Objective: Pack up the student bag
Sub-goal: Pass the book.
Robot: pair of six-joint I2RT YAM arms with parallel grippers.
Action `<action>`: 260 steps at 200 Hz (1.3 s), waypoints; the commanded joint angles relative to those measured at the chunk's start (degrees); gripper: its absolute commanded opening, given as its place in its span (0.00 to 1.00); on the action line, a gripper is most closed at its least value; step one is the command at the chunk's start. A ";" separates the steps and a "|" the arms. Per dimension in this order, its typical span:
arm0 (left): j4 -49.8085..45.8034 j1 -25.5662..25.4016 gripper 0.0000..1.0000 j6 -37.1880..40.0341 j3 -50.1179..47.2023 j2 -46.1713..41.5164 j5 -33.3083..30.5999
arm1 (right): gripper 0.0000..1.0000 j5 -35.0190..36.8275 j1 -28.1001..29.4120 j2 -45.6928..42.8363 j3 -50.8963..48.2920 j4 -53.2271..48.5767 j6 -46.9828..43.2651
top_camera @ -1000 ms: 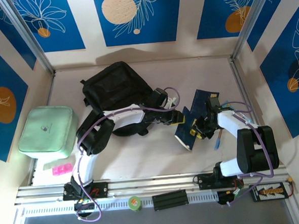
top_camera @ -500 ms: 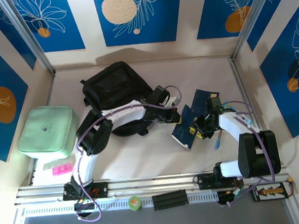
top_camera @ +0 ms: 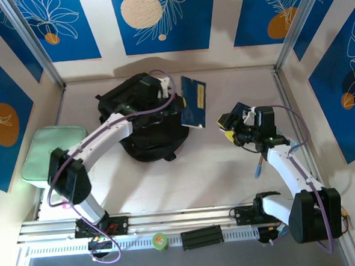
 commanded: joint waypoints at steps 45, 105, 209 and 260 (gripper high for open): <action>22.54 -1.83 0.00 -11.85 -8.80 -8.85 -14.04 | 0.98 0.74 11.28 6.66 -0.32 38.06 27.71; 34.39 -3.23 0.00 -21.80 -15.16 -11.02 -21.12 | 0.98 7.92 16.76 18.88 2.69 57.94 39.92; 40.24 -3.80 0.00 -30.15 -20.62 -11.77 -27.51 | 0.47 15.19 20.94 30.47 8.11 74.50 44.05; 37.59 -3.71 0.00 -30.26 -23.31 -14.18 -29.77 | 0.19 15.41 20.22 29.52 7.19 70.56 41.76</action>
